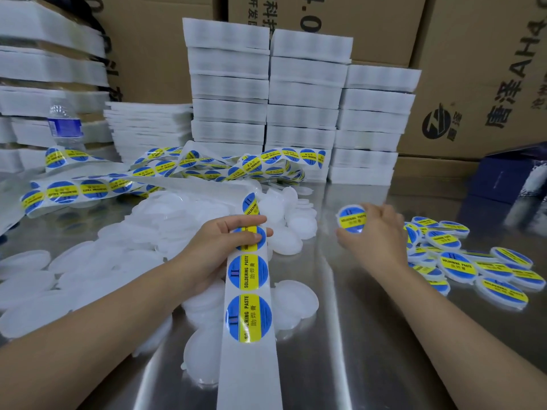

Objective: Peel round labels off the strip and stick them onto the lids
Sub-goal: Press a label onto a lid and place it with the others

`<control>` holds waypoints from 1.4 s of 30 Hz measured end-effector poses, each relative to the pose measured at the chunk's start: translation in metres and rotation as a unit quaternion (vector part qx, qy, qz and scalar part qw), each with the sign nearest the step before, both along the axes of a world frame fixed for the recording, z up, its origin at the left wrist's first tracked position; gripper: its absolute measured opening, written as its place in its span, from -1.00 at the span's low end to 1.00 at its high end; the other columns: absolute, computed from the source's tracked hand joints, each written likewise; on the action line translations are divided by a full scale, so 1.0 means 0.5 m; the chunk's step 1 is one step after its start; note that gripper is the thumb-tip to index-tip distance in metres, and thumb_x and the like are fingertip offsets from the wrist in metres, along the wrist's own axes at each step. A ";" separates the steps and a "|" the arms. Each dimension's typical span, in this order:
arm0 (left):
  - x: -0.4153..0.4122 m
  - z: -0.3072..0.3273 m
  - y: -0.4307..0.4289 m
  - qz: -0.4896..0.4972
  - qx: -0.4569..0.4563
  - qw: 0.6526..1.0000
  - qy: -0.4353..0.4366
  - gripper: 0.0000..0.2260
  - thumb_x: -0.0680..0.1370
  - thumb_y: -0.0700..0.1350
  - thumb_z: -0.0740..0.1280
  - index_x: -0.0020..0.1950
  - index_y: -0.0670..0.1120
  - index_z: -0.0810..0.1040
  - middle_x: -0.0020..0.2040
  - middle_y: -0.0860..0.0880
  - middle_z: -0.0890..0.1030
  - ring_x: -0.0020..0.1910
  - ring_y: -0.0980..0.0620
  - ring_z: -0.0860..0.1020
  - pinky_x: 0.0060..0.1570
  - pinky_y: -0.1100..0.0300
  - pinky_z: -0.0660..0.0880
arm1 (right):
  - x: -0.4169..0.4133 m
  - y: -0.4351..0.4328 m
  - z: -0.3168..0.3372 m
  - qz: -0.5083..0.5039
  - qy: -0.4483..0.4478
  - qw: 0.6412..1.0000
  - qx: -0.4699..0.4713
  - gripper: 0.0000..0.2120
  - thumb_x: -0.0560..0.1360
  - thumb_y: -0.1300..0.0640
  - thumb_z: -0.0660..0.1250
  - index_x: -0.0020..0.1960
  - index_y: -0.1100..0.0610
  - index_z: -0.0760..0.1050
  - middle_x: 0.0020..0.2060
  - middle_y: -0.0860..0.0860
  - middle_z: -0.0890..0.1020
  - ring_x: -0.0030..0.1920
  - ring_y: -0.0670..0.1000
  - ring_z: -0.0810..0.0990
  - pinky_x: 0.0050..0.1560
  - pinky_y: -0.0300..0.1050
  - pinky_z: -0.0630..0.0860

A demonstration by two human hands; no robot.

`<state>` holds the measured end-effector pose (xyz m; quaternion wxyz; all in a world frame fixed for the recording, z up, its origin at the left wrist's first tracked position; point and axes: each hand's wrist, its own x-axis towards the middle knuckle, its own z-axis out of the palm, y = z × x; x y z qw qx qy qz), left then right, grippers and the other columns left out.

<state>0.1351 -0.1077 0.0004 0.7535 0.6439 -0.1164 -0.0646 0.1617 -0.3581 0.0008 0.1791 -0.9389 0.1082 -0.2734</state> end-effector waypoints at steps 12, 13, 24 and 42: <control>0.011 -0.006 0.001 0.050 -0.065 0.996 -0.045 -0.41 0.45 -0.51 0.27 0.34 0.02 0.42 -0.01 -0.06 0.70 -0.11 0.03 0.69 -0.28 0.24 0.58 | 0.006 -0.041 -0.001 -0.096 0.057 0.993 0.025 -0.36 0.50 0.10 0.26 0.50 0.10 0.07 0.48 0.15 0.14 0.46 0.19 0.05 0.40 0.14 0.08; 0.013 -0.007 0.001 0.054 -0.067 0.995 -0.047 -0.41 0.45 -0.51 0.28 0.33 0.03 0.42 -0.03 -0.07 0.71 -0.12 0.01 0.69 -0.27 0.23 0.59 | 0.004 -0.031 0.004 -0.044 0.027 0.998 0.043 -0.41 0.50 0.11 0.26 0.48 0.11 0.15 0.42 0.15 0.27 0.41 0.19 0.18 0.33 0.08 0.19; 0.023 -0.011 0.002 0.098 -0.053 0.992 -0.052 -0.47 0.45 -0.38 0.38 0.26 0.15 0.47 -0.04 -0.06 0.71 -0.16 -0.05 0.69 -0.29 0.20 0.59 | -0.126 0.141 0.039 0.413 -0.001 0.906 0.098 -0.76 0.42 -0.09 0.38 0.09 -0.22 0.52 -0.31 -0.28 0.58 -0.16 -0.22 0.49 -0.15 -0.39 0.34; 0.015 -0.002 -0.003 0.074 -0.019 0.997 -0.009 -0.45 0.49 -0.44 0.29 0.38 0.03 0.40 0.09 -0.09 0.66 -0.13 -0.03 0.68 -0.24 0.17 0.62 | -0.137 0.167 0.034 0.430 -0.057 0.898 -0.069 -0.87 0.46 0.08 0.40 -0.01 0.04 0.62 -0.22 -0.12 0.63 -0.09 -0.06 0.45 -0.04 -0.19 0.30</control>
